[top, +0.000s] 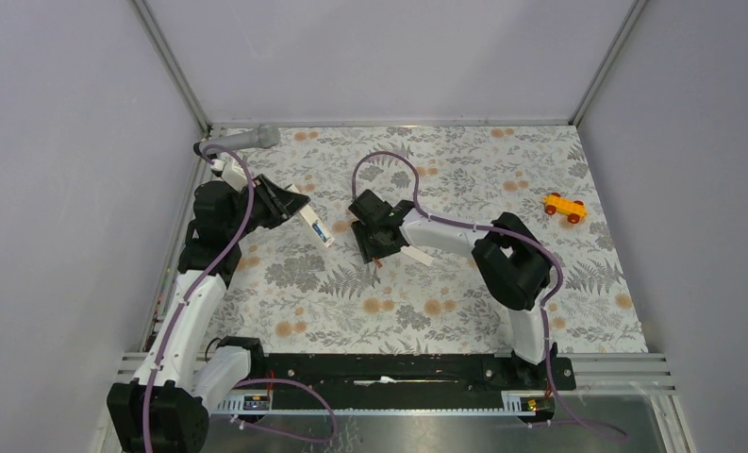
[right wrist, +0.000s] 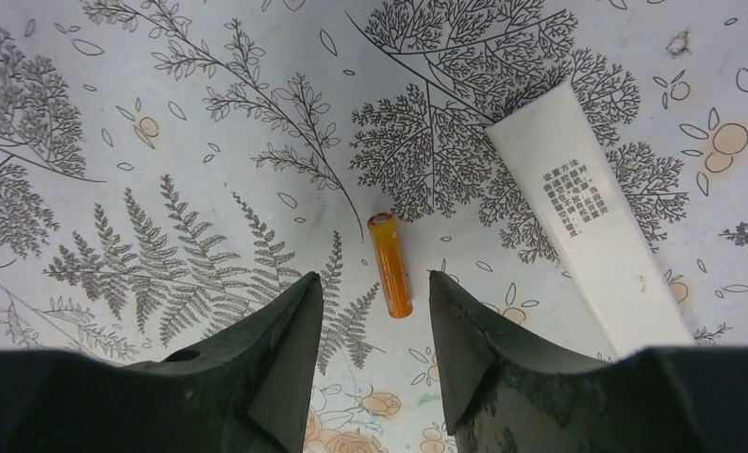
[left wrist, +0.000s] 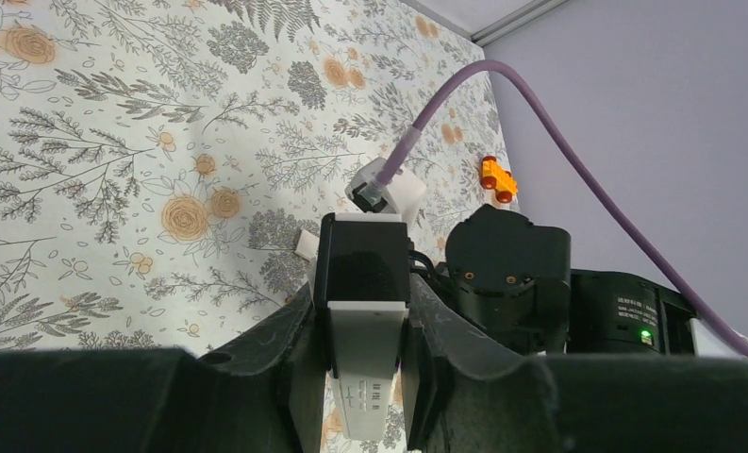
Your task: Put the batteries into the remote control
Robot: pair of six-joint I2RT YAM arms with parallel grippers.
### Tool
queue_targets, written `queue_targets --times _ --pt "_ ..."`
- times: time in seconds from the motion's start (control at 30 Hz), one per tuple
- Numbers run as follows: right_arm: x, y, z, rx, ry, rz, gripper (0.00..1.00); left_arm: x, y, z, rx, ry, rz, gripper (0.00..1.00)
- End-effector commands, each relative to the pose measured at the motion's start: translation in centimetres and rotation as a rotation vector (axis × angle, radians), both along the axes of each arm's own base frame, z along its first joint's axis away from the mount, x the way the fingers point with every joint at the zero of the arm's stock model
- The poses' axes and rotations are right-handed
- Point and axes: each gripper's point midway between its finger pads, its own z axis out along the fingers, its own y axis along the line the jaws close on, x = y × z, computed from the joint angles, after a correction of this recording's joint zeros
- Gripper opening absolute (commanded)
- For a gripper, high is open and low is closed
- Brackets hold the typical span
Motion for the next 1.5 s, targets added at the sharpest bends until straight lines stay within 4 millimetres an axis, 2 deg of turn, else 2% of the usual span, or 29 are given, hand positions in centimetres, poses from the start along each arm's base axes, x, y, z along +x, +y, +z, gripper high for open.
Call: queue_targets --times 0.0,0.17,0.33,0.57,0.73,0.83,0.93,1.03,1.23,1.33,1.47 --pt "0.2 0.0 0.0 -0.060 -0.016 0.021 0.52 0.2 0.6 1.6 0.013 -0.071 0.022 0.00" --pt "-0.6 -1.0 -1.2 -0.120 0.018 0.031 0.52 0.2 0.7 1.5 0.011 -0.071 0.027 0.00" --pt "-0.7 -1.3 -1.5 -0.129 0.015 0.034 0.38 0.3 0.7 1.3 0.002 -0.065 0.026 0.00" --pt "0.1 -0.7 -2.3 -0.121 -0.013 0.063 0.34 0.3 0.5 1.2 -0.008 -0.064 0.019 0.00" --pt "0.0 -0.4 -2.4 -0.116 -0.003 0.069 0.13 0.1 0.4 1.0 -0.012 -0.060 0.007 0.00" --pt "-0.1 -0.6 -1.7 -0.107 -0.010 0.054 0.04 0.0 0.3 0.8 -0.010 -0.057 -0.004 0.00" --pt "0.2 -0.7 0.4 -0.084 -0.038 0.032 0.04 -0.1 -0.2 0.7 -0.022 -0.064 -0.032 0.00" --pt "0.7 -1.1 3.9 -0.032 -0.076 -0.009 0.04 -0.2 -1.3 0.8 -0.056 -0.086 -0.079 0.00" --pt "0.5 -2.5 11.0 0.234 -0.077 -0.089 0.09 0.2 -4.2 -0.2 -0.104 -0.006 -0.146 0.00" --pt "-0.6 -2.3 14.6 0.336 -0.089 -0.039 0.10 0.0 -6.3 -0.3 -0.175 0.031 -0.216 0.00" --pt "-2.8 -1.8 18.6 0.461 -0.075 0.022 0.13 0.1 -8.0 -0.7 -0.210 0.038 -0.265 0.00"
